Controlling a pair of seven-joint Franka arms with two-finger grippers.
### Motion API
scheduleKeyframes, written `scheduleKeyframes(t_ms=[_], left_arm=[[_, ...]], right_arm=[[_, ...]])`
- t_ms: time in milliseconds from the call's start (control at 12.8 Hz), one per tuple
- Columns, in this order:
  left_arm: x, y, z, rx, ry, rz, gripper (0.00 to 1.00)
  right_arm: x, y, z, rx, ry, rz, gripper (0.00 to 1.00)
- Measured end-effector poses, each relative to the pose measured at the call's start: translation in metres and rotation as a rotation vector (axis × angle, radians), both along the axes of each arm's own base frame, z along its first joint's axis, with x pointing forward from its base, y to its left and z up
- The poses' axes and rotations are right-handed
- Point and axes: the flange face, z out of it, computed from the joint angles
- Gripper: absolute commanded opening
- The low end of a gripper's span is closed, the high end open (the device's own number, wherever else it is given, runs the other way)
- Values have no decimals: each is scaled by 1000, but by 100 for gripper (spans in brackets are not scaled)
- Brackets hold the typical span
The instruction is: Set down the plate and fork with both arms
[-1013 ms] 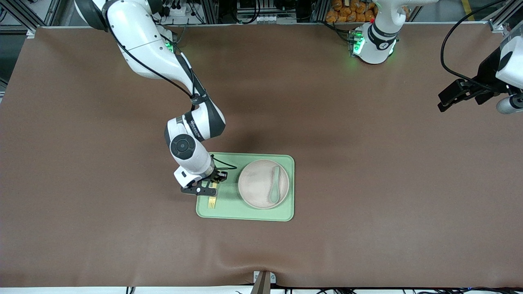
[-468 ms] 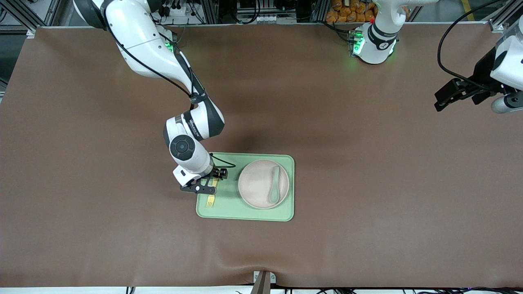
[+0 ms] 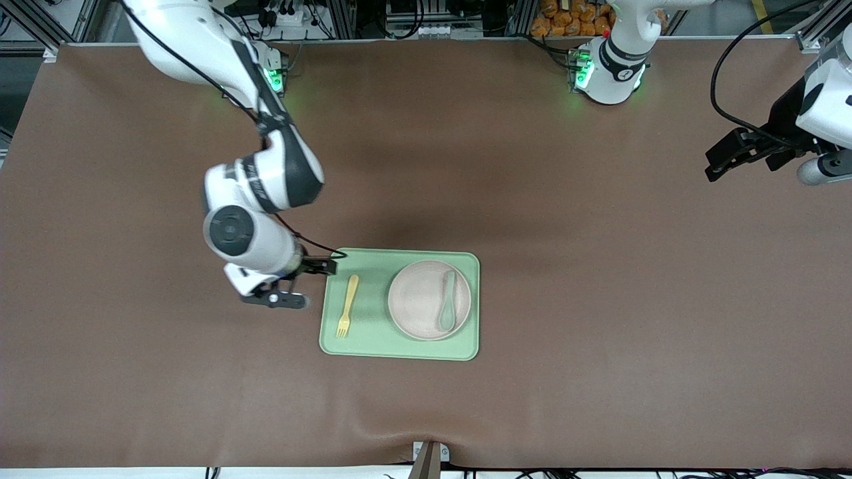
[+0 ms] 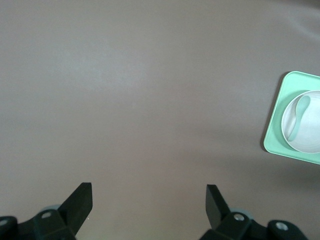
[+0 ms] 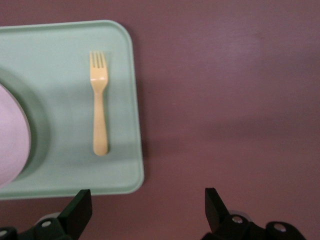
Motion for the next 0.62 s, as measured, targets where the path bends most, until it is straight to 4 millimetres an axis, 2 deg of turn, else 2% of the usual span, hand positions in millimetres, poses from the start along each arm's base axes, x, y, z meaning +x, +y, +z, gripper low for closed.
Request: scheduleKeyframes(t_ms=[234, 468, 623], left_arm=[[0, -1, 0, -1, 0, -1, 100], [-1, -6, 0, -3, 1, -11, 100], [-1, -8, 0, -3, 1, -13, 100]], right_arm=[[2, -76, 42, 21, 52, 54, 100], [1, -151, 62, 48, 98, 90, 100], [-5, -200, 82, 39, 106, 117, 100]])
